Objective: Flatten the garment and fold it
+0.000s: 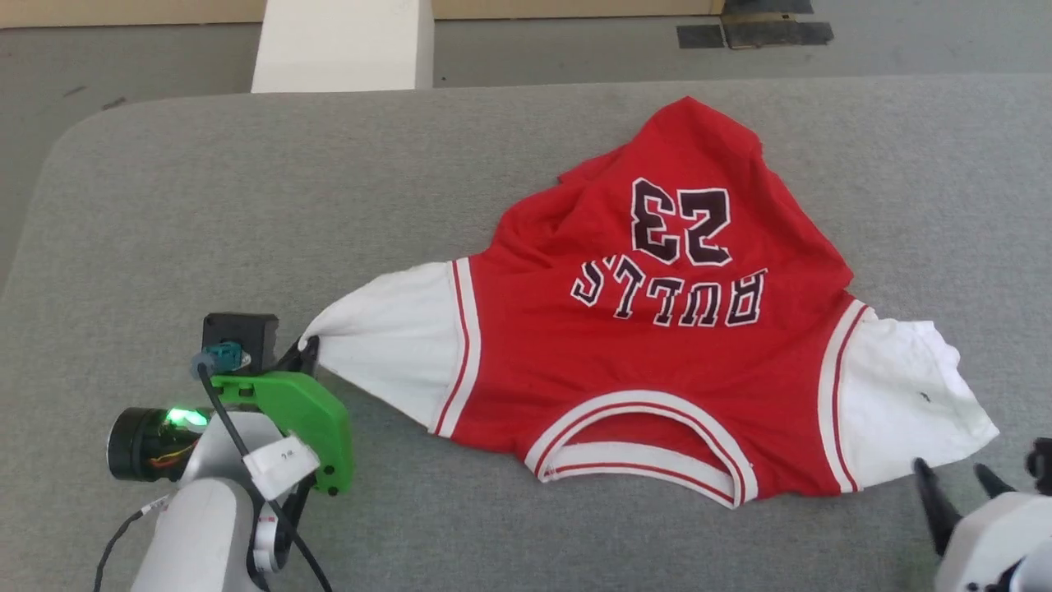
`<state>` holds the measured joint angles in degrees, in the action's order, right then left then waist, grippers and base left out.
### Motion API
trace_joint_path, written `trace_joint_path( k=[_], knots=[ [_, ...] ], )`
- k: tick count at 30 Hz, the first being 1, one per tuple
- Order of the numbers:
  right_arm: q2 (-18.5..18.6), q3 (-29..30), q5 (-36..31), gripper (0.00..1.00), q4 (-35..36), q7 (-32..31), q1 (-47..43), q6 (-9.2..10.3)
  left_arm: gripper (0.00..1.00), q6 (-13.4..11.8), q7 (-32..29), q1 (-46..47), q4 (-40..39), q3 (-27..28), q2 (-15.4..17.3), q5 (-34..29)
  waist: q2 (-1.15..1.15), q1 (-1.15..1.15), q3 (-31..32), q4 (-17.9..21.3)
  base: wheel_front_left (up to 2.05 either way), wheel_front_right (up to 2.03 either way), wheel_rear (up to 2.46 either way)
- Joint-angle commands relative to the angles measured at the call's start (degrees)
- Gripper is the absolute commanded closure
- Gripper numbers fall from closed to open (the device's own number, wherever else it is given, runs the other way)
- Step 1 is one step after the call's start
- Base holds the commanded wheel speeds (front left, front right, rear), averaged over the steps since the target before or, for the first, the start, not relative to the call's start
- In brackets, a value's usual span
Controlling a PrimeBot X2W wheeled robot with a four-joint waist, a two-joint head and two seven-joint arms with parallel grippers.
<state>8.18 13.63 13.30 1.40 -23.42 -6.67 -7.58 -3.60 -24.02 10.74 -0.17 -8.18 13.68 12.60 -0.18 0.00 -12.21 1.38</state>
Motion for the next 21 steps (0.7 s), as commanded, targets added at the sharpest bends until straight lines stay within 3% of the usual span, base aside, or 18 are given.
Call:
trace_joint_path(
  k=[1,7,21],
  knots=[
    [0.77,0.74,0.20,0.00,0.76,-1.99,-0.25,0.09,1.00,-0.41,0.32,-0.85,-1.04,0.02,-0.24,-0.14,0.18,0.00,0.16,-0.88,0.00,0.00,0.00],
    [1.51,5.48,-2.14,0.00,1.16,-8.81,2.97,0.09,1.00,-0.60,-0.55,-2.59,-4.72,-1.03,-0.32,-0.16,0.18,0.00,-0.45,-1.98,0.00,0.00,0.00],
    [9.84,2.20,-3.33,0.00,-6.51,-21.27,11.50,0.09,1.00,1.14,-3.45,-1.95,-7.60,-4.59,-0.58,0.55,0.18,0.00,-3.99,-3.90,0.00,0.00,0.00]
  ],
)
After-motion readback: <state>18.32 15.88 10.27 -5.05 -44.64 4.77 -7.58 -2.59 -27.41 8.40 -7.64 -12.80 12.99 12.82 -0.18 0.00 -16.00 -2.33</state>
